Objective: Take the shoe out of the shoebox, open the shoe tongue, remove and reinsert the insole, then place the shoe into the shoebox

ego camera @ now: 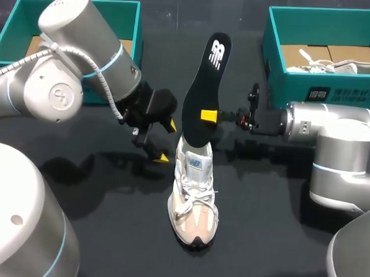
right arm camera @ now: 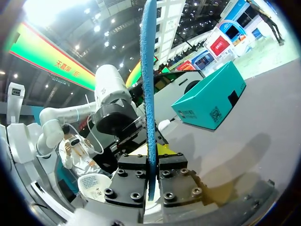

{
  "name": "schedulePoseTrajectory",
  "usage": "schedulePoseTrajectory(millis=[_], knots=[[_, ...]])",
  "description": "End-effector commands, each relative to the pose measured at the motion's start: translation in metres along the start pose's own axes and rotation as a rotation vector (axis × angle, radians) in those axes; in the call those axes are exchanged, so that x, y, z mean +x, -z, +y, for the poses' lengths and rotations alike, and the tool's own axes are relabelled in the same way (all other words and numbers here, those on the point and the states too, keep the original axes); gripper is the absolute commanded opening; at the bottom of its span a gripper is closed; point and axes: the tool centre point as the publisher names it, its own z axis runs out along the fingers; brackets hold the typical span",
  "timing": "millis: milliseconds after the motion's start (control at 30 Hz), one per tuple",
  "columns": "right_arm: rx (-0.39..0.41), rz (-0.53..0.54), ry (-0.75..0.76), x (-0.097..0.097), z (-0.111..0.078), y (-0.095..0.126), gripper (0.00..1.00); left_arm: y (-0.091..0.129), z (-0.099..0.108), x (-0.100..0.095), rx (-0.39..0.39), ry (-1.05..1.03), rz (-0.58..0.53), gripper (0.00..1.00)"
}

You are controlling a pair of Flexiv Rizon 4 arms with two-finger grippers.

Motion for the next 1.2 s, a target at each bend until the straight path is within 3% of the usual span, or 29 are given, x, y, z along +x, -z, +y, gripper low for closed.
schedulePoseTrajectory(millis=[33, 867, 1200], knots=[[-0.003, 0.002, 0.009, -0.0016, -0.0019, -0.0012, 0.00, -0.0043, -0.0004, -0.0033, 0.000, 0.003, -0.001, 1.00], [-0.019, -0.018, 0.032, -0.0049, -0.0090, 0.0033, 0.00, -0.0134, -0.0033, -0.0073, -0.018, 0.030, 0.035, 1.00], [-0.047, -0.013, 0.069, 0.0042, -0.0096, -0.0044, 0.00, -0.0134, -0.0033, -0.0073, -0.018, 0.030, 0.035, 1.00]])
